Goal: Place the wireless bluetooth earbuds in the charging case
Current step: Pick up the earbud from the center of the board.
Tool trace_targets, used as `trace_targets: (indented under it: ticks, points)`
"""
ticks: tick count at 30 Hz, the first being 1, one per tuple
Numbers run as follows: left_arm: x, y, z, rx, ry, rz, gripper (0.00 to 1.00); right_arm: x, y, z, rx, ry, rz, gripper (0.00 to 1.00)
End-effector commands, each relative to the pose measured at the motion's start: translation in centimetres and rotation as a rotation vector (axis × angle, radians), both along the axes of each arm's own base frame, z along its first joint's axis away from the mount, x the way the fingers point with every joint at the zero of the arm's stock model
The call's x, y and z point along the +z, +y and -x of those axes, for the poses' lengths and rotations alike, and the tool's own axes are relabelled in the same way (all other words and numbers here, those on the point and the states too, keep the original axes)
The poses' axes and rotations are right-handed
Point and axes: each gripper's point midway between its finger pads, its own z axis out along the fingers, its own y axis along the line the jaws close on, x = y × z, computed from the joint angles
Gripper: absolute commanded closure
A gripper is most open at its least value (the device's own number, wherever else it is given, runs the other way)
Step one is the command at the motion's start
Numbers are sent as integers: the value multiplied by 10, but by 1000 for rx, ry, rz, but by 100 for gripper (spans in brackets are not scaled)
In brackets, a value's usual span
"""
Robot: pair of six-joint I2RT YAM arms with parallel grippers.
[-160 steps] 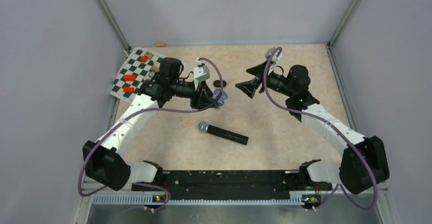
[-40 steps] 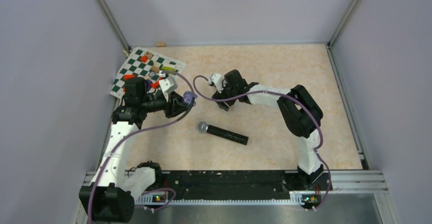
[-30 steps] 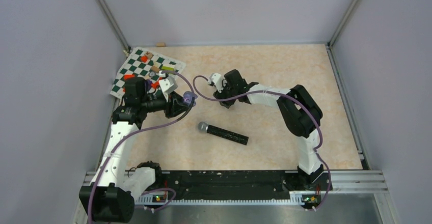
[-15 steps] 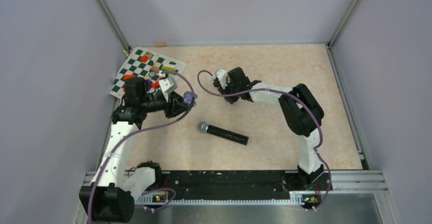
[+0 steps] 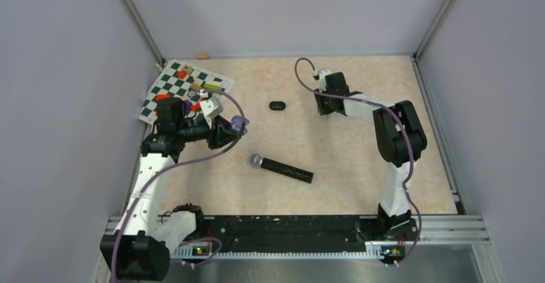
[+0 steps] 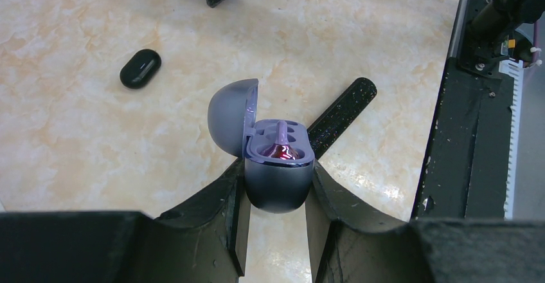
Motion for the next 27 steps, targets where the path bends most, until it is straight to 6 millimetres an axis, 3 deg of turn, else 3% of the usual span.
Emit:
trace_targets:
  ticks: [1,6,13,20,27]
  points:
    - [4,-1,-1,-18,-25,17,100,23,-17,-3,-108,-35,-38,67]
    - [3,-1,-2,-19,-24,18,100,28,-33,-3,-198,-33,-55,62]
    - [3,-1,-2,-20,-22,18,100,35,-23,9,-181,41,-140,44]
    - [3,-1,-2,-19,-21,18,100,29,-13,16,-142,68,-215,40]
    - [4,-1,-1,-17,-24,19,100,22,-19,9,-166,67,-177,39]
